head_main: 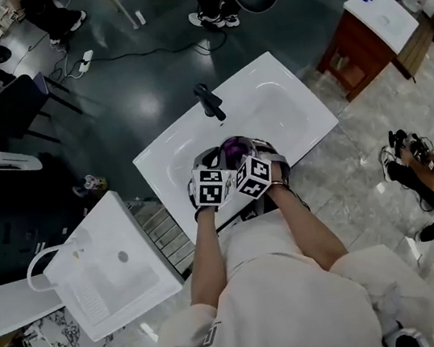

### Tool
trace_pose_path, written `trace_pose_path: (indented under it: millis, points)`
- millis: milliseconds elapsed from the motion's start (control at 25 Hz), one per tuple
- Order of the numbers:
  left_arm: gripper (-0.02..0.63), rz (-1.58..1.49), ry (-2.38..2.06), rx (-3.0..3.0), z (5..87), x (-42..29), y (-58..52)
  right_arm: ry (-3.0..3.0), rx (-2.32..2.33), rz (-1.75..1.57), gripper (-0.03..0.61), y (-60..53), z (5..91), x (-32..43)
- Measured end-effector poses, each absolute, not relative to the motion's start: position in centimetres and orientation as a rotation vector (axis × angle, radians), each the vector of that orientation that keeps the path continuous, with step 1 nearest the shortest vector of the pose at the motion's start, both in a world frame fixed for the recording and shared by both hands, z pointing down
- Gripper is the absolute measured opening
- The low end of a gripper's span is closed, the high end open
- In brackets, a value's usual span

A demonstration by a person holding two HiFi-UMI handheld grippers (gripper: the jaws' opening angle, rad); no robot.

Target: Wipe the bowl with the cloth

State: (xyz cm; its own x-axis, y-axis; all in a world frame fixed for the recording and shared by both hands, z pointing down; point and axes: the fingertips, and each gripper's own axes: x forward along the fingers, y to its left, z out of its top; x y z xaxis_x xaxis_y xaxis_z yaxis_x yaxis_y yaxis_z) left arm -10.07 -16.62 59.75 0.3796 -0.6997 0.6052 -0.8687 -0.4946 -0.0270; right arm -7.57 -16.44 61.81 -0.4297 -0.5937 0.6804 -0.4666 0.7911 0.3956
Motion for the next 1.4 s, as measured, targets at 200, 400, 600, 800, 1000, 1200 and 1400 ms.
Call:
trace_pose_path:
  millis: [200, 400, 600, 800, 1000, 1200, 1400]
  points:
    - [0.026, 0.817, -1.411, 2.321, 59.9, -10.6, -16.8, -2.046, 0.825, -0.155, 0.092, -16.9, 62.5, -6.0]
    - [0.029, 0.822, -1.489, 2.266, 59.7, -12.2, -17.0, -1.995, 0.713, -0.225, 0.092, -16.3, 63.8, -6.7]
    - [0.028, 0.804, -1.545, 2.251, 59.3, -12.9, -16.8, -1.977, 0.569, -0.283, 0.091, -14.5, 64.6, -8.3]
    - [0.031, 0.715, -1.505, 2.243, 58.8, -12.7, -16.9, -1.998, 0.439, -0.339, 0.089, -12.8, 64.6, -10.0]
    - [0.031, 0.619, -1.391, 2.252, 59.1, -11.7, -16.9, -2.047, 0.465, -0.384, 0.089, -13.2, 63.2, -10.7]
    - [0.029, 0.693, -1.32, 2.323, 59.6, -10.4, -16.9, -2.1, 0.573, -0.28, 0.091, -14.4, 62.9, -9.7]
    - [0.029, 0.808, -1.304, 2.368, 59.3, -9.4, -16.9, -2.112, 0.683, -0.217, 0.092, -15.7, 62.2, -8.3]
